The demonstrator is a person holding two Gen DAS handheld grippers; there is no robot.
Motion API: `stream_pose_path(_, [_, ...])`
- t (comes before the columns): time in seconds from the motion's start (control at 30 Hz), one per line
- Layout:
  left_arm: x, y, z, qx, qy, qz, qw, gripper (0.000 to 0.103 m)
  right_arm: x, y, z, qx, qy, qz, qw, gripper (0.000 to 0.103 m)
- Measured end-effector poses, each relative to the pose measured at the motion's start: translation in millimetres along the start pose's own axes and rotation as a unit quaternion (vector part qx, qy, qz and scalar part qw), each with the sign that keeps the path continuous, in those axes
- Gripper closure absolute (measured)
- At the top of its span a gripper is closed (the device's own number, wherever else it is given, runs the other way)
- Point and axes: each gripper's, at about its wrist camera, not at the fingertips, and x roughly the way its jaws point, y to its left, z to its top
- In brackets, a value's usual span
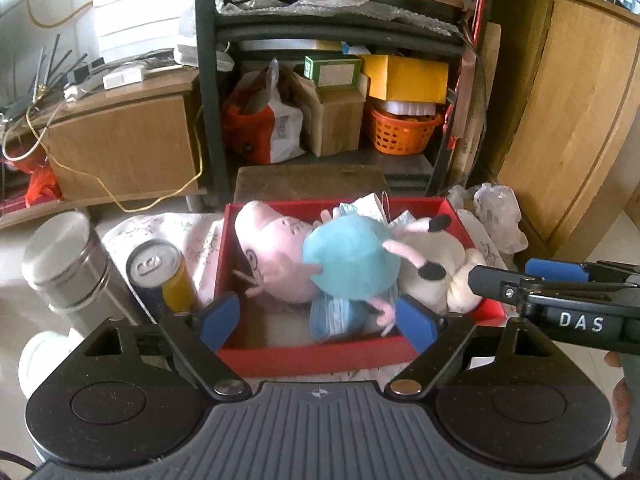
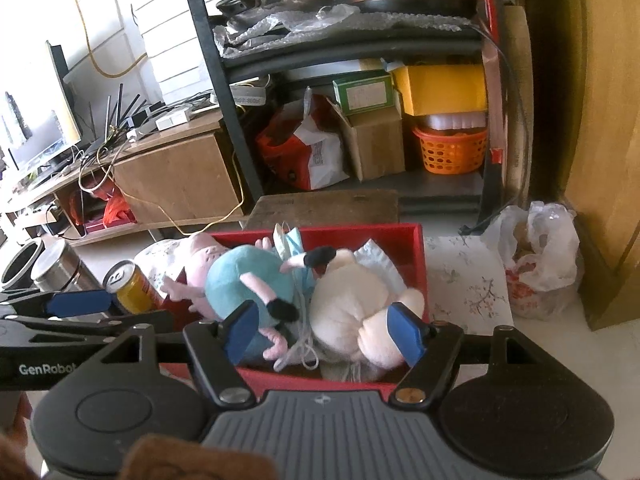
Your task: Organize soft objects
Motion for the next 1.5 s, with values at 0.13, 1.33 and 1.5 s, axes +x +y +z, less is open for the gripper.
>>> stream_pose_path(0.13, [-11.7, -0.5, -8.9, -0.001, -0.004, -0.005, 1.0000, 0.019, -12.3, 0.7, -9.1, 0.002, -0.002, 0.003, 1.000, 0.060])
stream_pose_path(1.33, [-75.4, -24.4, -56.5, 0.006, -0.069, 0.023, 0.9973, 0.015, -99.0, 8.3, -65.4, 0.020, -0.069, 0.009, 0.997, 0.053])
stream_pose_path(1.5, [-75.8, -23.7, -56.1, 0.007, -0.075, 0.031, 0.9966, 0.015, -97.9, 12.8, -66.0, 0.014, -0.068, 0.014, 0.997, 0.052])
